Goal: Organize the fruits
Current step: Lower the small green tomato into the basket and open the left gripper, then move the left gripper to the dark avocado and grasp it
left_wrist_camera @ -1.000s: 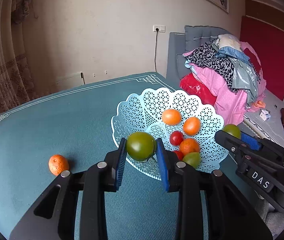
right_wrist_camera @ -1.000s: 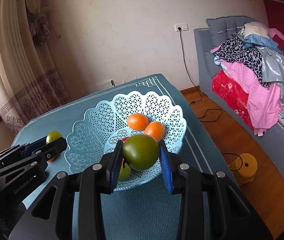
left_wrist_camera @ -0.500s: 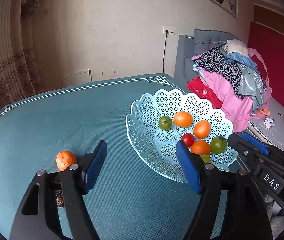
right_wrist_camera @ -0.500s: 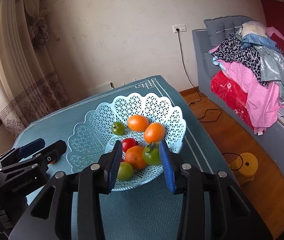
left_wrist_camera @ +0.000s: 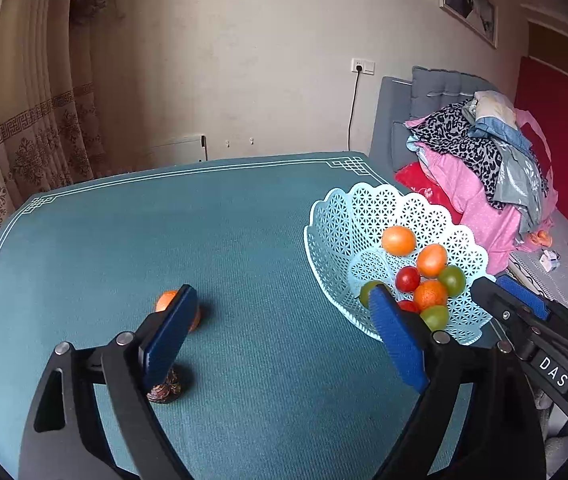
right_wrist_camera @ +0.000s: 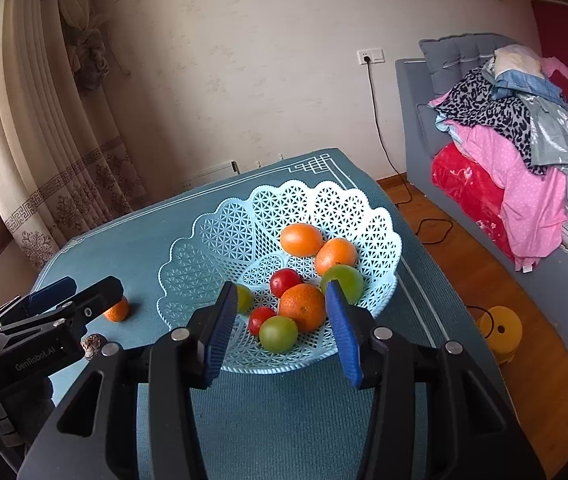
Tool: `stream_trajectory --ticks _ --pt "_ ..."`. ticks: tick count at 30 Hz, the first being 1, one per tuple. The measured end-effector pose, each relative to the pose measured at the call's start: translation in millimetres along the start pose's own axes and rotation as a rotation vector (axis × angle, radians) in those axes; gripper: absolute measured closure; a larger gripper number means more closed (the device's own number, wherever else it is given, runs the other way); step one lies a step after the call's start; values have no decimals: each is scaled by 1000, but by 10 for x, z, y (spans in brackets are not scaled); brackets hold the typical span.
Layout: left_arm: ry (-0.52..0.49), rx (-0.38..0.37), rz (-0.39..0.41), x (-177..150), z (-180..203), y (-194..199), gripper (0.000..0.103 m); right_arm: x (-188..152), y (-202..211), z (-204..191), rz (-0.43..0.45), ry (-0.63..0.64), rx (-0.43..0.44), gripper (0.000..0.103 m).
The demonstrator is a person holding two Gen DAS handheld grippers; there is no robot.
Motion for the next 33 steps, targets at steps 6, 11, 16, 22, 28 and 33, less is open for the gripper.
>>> stream_trajectory --ticks 6,11,16,22,28,33 --pt "17 40 3 -23 -210 83 11 -28 2 -122 -3 7 19 45" --pt "24 102 2 -78 -402 121 9 -52 15 -207 -3 13 28 44" --pt "25 140 3 -124 -522 167 9 -87 26 -285 -11 19 37 44" --pt "23 157 3 -159 -604 207 9 -100 43 -380 -15 29 45 44" --pt "31 169 -8 -222 -704 221 8 -143 54 -490 -28 43 60 44" --pt "44 180 -23 -307 -820 229 8 -193 61 -609 -38 59 75 44"
Point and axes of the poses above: each gripper's, at about its wrist camera, not at the fingertips, and y roughly against the way its jaws point, z to its right, x to its top, the point moved 7 cm from there along -y, roughly the way its jaws point, and after that the axes turned 9 degrees about z, right-handed, at the moved point
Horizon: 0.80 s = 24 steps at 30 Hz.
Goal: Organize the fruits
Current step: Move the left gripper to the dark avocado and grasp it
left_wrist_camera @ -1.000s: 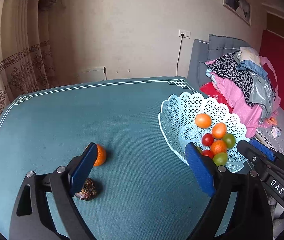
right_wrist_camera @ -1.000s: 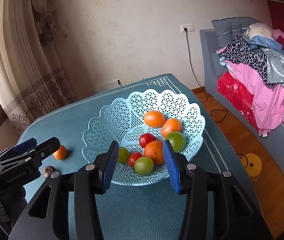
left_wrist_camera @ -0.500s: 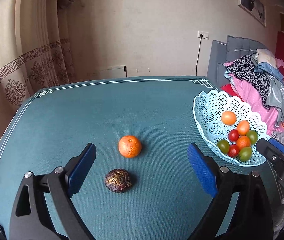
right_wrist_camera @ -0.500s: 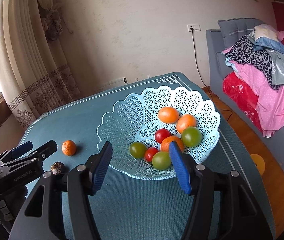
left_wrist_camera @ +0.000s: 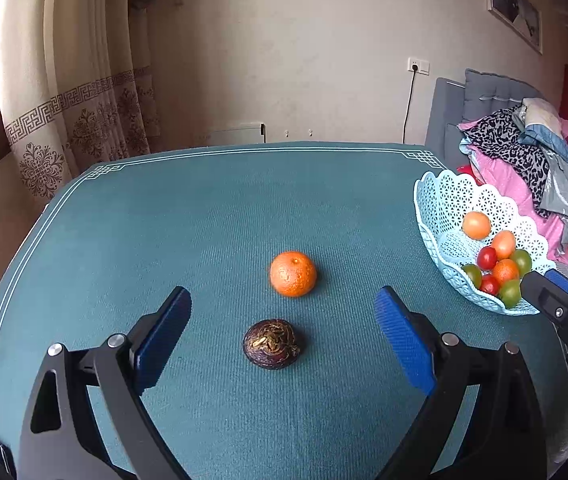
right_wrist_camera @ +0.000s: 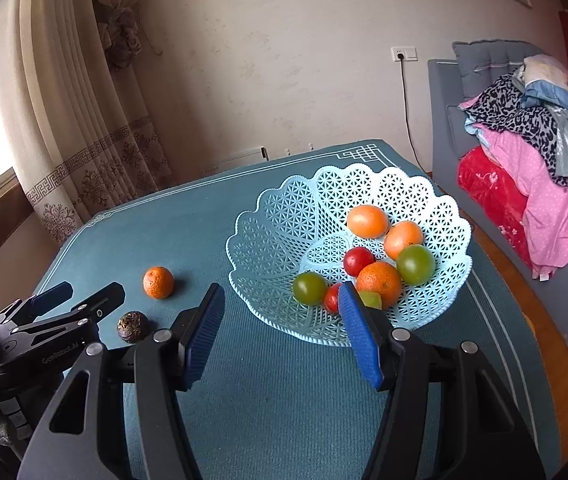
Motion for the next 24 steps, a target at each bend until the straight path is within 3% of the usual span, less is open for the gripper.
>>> stream_trajectory --ticks 16,24 --pt "43 7 -124 -364 -227 -314 8 -245 -73 -277 -62 37 48 44" --pt "47 -3 -178 -511 -246 -487 28 -275 -103 -294 -74 43 52 44"
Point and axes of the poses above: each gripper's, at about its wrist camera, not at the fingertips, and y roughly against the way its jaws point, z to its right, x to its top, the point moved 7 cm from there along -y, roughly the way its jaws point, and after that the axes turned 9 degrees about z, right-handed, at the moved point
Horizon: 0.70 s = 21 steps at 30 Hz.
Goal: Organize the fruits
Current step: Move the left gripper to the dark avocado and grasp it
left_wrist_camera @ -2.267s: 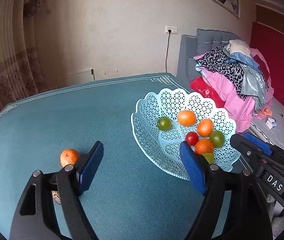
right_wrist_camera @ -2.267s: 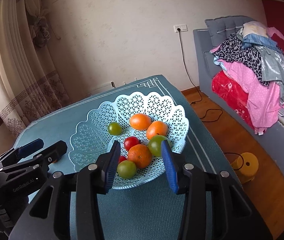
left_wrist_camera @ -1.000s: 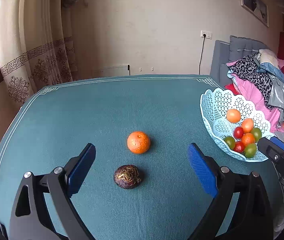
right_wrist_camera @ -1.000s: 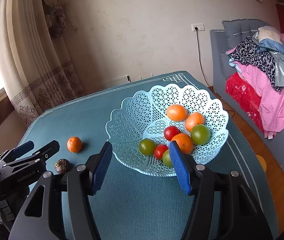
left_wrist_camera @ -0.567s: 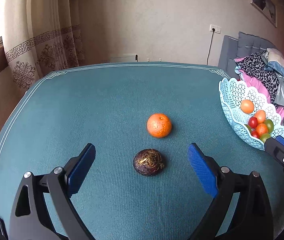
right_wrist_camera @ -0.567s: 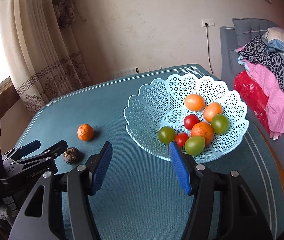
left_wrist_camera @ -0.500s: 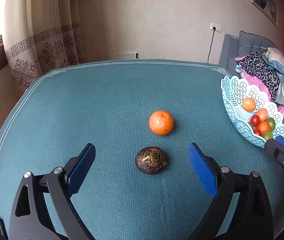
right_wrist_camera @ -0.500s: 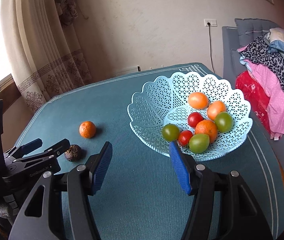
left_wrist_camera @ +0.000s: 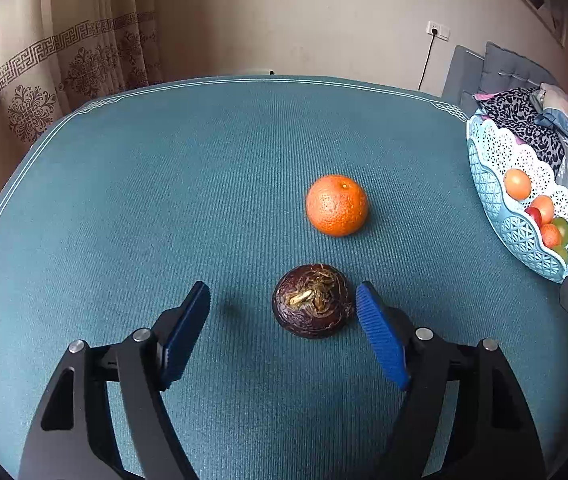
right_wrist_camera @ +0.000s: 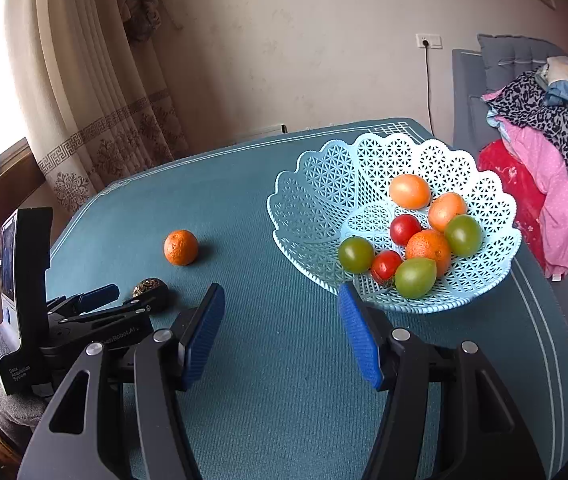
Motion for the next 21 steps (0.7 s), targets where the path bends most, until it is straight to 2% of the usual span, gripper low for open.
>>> stream_trajectory --ticks 5,7,11,16,21 --pt "-9 -14 -4 -42 32 -42 36 -18 -34 -33 -8 8 0 44" --pt "-19 -26 5 -49 62 -29 41 -27 -50 -55 -11 17 0 44" --pt "-35 -59 15 -65 127 12 60 -26 -72 -101 -9 32 -4 39" --pt "-29 -55 16 -80 99 54 60 15 -72 -169 3 47 -1 39" --pt "-28 0 58 -11 -22 142 60 70 -78 -317 23 82 6 39"
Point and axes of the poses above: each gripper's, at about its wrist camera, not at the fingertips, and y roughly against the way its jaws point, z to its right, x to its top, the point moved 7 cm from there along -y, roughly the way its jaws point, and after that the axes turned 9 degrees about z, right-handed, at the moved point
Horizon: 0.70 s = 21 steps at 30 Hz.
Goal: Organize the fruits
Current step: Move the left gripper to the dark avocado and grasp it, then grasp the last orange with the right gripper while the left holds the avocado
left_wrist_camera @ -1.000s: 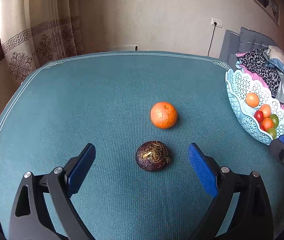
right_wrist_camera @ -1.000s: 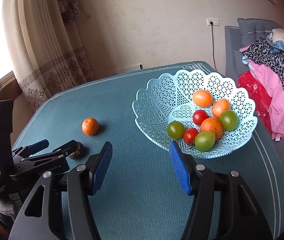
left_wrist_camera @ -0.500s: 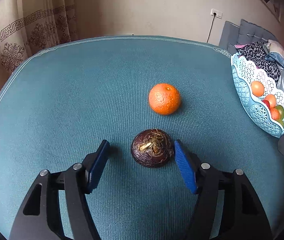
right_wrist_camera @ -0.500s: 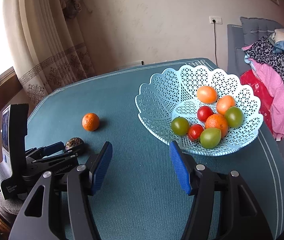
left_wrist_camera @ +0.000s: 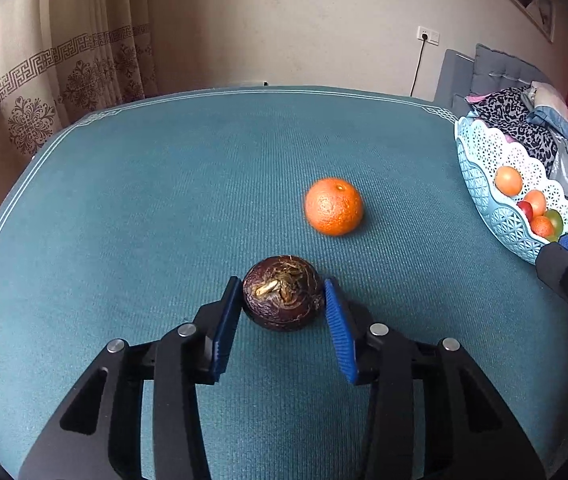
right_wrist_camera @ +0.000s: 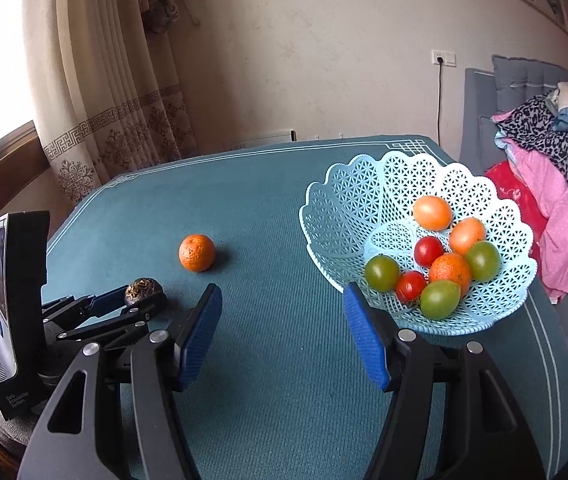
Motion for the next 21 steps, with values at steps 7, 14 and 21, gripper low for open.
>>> stream_trajectory --ticks 7,14,21 --pt "34 65 40 97 -275 121 60 46 -137 -314 4 63 37 39" --pt "65 172 62 85 -593 129 60 20 -388 -631 -5 130 80 39" --pt "106 206 67 112 -769 126 60 -1 -711 -847 -38 179 110 39"
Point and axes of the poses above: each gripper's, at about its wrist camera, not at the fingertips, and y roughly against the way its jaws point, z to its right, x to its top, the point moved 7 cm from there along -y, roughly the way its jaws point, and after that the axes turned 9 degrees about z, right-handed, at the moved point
